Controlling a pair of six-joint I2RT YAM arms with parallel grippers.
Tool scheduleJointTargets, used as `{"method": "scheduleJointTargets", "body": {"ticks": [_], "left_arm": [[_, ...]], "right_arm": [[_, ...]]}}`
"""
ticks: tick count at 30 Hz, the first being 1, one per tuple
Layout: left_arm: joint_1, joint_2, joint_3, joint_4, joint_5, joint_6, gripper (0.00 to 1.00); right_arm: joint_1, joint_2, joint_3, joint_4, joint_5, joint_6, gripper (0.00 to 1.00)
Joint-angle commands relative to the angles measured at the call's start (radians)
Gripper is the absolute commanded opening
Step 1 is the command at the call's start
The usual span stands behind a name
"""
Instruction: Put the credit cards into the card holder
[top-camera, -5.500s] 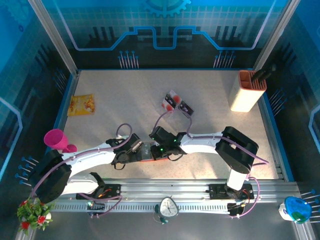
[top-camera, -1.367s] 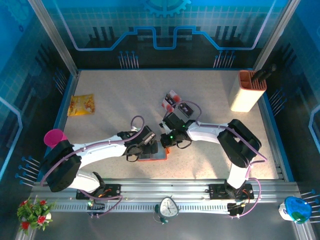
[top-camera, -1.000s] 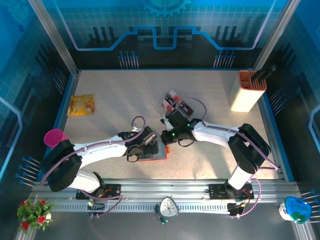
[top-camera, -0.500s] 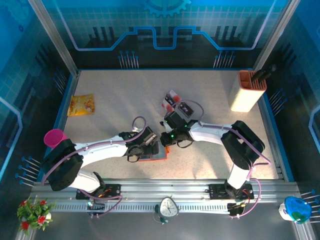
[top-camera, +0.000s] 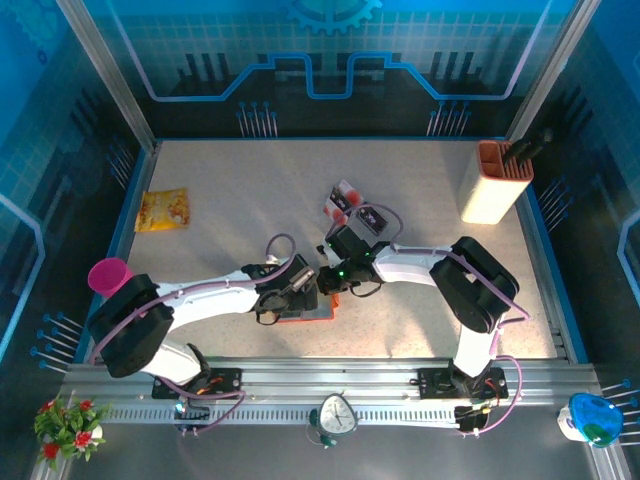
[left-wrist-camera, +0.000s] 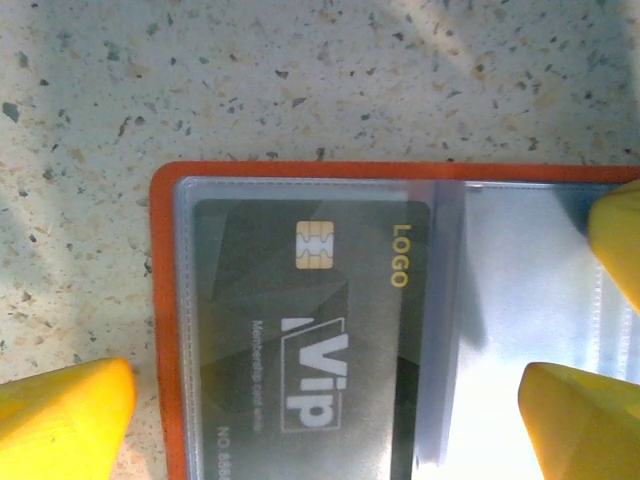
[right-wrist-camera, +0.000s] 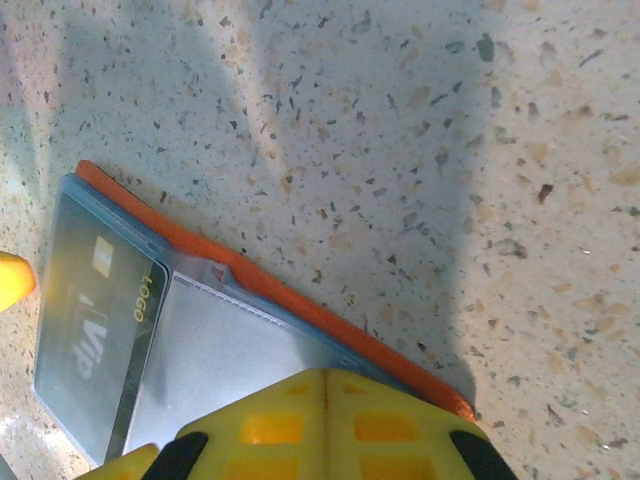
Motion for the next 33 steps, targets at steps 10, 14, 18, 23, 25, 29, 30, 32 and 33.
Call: {"method": "scheduleJointTargets", "body": {"ticks": [10,14,18,23,25,29,30,32,33], "left_arm": [[-0.009,0.007,-0.02,-0.017,-0.061,0.019,0.83],[-0.01,-0.023,-0.042,0.006,-0.058,0.012,0.83],[-0.009,-0.044,-0.063,0.02,-0.058,0.001,0.83],[-0.01,-0.066,-0.09,0.04,-0.058,-0.011,0.82],[-0.009,-0.076,-0.098,0.044,-0.059,-0.014,0.81],[-0.009,-0.106,-0.118,0.051,-0.07,-0.022,0.81],[-0.009,-0.113,-0.123,0.054,-0.071,-0.024,0.8],[-0.009,-0.129,-0.132,0.056,-0.076,-0.029,0.8],[-0.009,-0.136,-0.136,0.056,-0.079,-0.031,0.8]], "right_arm": [[0.007,-0.048,-0.014,-0.012,-0.005,0.028,0.0],[0.003,-0.095,-0.025,-0.02,0.012,0.048,0.1],[0.003,-0.113,-0.047,0.003,0.011,0.082,0.21],[0.013,-0.093,-0.058,0.042,-0.012,0.118,0.26],[0.022,-0.08,-0.06,0.063,-0.023,0.134,0.27],[0.039,-0.053,-0.06,0.094,-0.034,0.161,0.28],[0.042,-0.046,-0.058,0.095,-0.038,0.165,0.28],[0.048,-0.036,-0.052,0.096,-0.04,0.168,0.28],[0.05,-0.032,-0.049,0.095,-0.039,0.17,0.28]]}}
